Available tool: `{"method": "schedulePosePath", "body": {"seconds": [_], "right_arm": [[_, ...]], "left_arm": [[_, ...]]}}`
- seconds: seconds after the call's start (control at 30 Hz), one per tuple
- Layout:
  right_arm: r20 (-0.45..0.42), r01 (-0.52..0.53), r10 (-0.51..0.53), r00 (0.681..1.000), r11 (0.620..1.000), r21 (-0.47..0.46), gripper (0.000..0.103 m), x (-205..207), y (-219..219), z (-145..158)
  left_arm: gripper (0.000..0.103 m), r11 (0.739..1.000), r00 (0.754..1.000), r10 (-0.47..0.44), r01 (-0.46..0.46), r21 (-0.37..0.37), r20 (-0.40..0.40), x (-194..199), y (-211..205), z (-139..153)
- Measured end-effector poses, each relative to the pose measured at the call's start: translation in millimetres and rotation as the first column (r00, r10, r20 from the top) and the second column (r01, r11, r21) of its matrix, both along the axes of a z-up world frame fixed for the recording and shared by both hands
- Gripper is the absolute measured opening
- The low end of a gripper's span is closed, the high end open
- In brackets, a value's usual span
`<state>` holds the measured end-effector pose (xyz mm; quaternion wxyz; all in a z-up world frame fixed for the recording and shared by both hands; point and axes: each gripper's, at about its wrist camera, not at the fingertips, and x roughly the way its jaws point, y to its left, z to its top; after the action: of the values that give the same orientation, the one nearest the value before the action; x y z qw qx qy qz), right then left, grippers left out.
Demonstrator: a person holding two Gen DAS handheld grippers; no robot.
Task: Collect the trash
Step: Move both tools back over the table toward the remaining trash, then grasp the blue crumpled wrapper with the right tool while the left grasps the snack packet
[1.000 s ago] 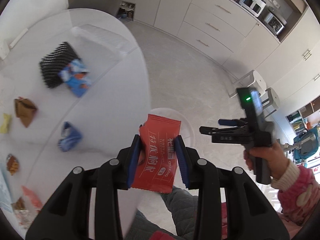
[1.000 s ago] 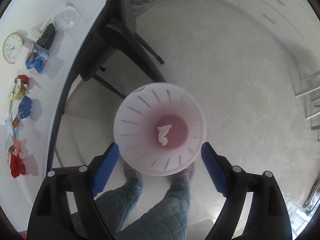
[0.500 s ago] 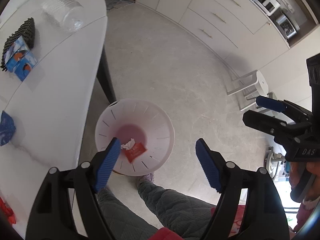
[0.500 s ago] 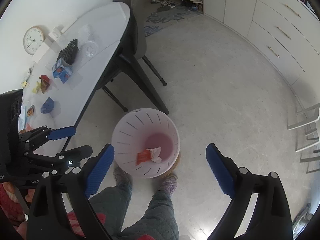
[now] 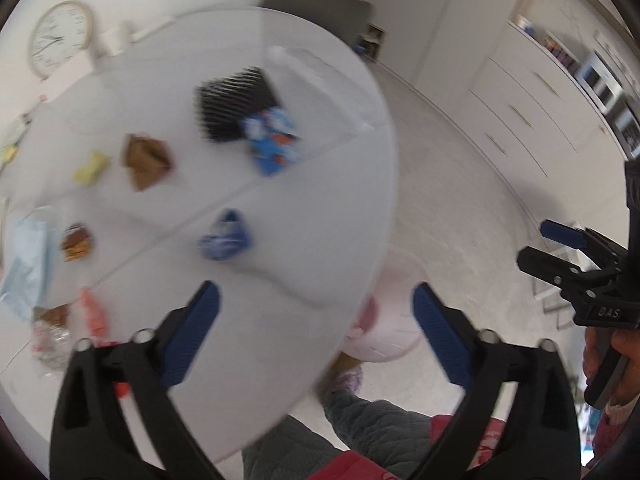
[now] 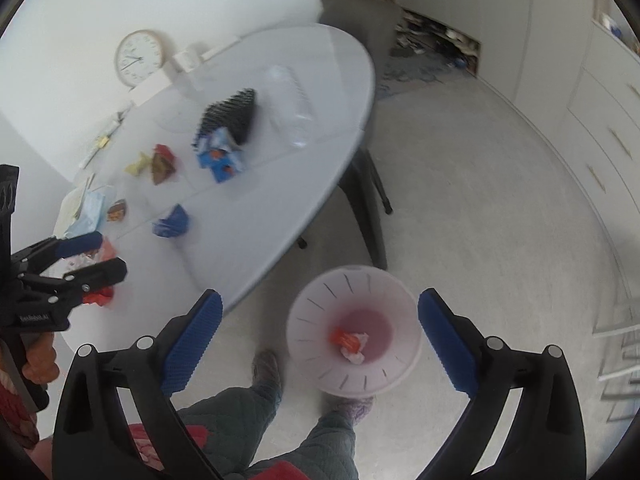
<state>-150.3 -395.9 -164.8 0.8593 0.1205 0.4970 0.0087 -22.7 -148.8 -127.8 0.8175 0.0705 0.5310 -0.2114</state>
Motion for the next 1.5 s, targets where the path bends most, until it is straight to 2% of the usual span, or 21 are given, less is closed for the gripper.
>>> {"method": "schedulePosePath", "body": {"seconds": [0.27, 0.47, 0.63, 0.8, 1.07, 1.2, 1.33, 1.43, 1.5], "right_arm": [[0.05, -0.095, 0.096, 0.994, 0.995, -0.01, 0.101, 49, 86, 12], [0.05, -0.145, 0.146, 0.988, 0.989, -0.019, 0.101, 84, 142, 3], [0.029, -0.193, 0.194, 0.981, 0.981, -0.031, 0.101, 111, 177, -15], [-0.016, -0.211, 0.211, 0.977, 0.977, -0.012, 0.101, 130, 198, -38], [-0.067, -0.204, 0.203, 0.977, 0.979, -0.006, 0.101, 145, 205, -60], [-0.084, -0.198, 0.197, 0.977, 0.98, 0.0, 0.101, 151, 201, -66], [-0.098, -0.197, 0.197, 0.976, 0.98, 0.003, 0.101, 156, 195, -70], [-0.106, -0.207, 0.205, 0.973, 0.978, -0.003, 0.101, 160, 194, -73], [-0.111, -0.211, 0.209, 0.972, 0.977, -0.007, 0.101, 162, 193, -74]], "left_arm": [[0.096, 0.989, 0.989, 0.145, -0.146, 0.029, 0.036, 44, 122, 14], [0.096, 0.975, 0.975, 0.222, -0.222, 0.005, 0.003, 91, 185, -3], [0.096, 0.969, 0.969, 0.245, -0.245, 0.027, -0.018, 117, 203, -25], [0.096, 0.962, 0.959, 0.272, -0.27, 0.041, -0.073, 136, 218, -54], [0.096, 0.949, 0.942, 0.315, -0.309, 0.067, -0.114, 165, 216, -91], [0.096, 0.934, 0.923, 0.356, -0.347, 0.084, -0.146, 178, 211, -108], [0.083, 0.927, 0.908, 0.375, -0.361, 0.103, -0.188, 189, 205, -124], [0.064, 0.92, 0.892, 0.391, -0.373, 0.118, -0.225, 194, 203, -136], [0.052, 0.919, 0.897, 0.392, -0.372, 0.134, -0.203, 195, 201, -136]]}}
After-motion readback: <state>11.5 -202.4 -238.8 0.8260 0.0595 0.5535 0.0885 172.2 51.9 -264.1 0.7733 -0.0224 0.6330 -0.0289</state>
